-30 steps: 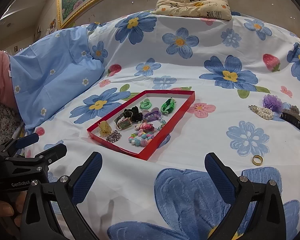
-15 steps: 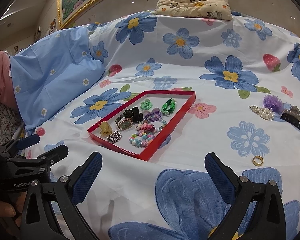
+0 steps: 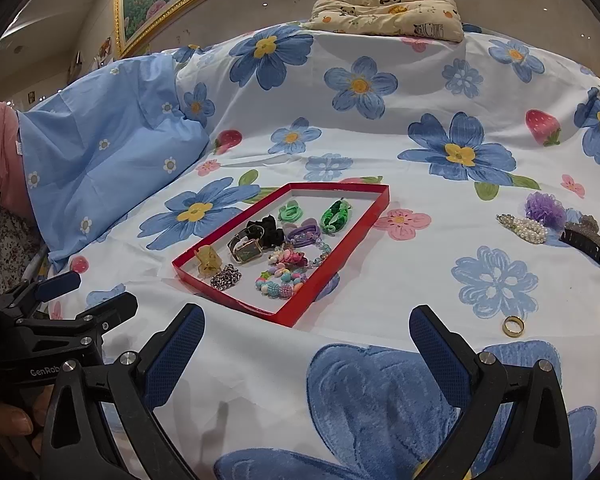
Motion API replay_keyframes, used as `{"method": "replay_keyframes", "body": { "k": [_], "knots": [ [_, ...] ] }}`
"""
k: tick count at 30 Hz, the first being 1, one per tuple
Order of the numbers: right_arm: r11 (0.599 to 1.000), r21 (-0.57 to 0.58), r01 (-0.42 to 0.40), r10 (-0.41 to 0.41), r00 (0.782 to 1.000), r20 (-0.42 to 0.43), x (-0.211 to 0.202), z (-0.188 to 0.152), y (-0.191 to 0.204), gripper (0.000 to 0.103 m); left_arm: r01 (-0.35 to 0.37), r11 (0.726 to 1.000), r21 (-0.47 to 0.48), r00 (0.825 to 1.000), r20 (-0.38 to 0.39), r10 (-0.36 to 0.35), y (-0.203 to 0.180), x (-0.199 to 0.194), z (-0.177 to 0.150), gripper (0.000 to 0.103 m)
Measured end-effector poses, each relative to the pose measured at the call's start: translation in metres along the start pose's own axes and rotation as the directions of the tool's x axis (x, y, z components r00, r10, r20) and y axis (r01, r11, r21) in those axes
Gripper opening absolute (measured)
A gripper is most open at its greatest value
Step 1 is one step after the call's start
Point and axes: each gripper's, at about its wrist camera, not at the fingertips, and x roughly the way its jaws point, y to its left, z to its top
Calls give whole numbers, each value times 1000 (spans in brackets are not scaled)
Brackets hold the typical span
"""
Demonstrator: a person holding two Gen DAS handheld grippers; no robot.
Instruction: Organize jewelry
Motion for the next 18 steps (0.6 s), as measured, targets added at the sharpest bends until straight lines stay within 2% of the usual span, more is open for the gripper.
{"method": "replay_keyframes", "body": {
  "k": [18],
  "knots": [
    [1000, 9, 4, -4, 1000, 0, 4, 8, -6, 103, 18, 1000, 4, 1000, -6, -18, -7, 5, 6, 103]
  ]
}}
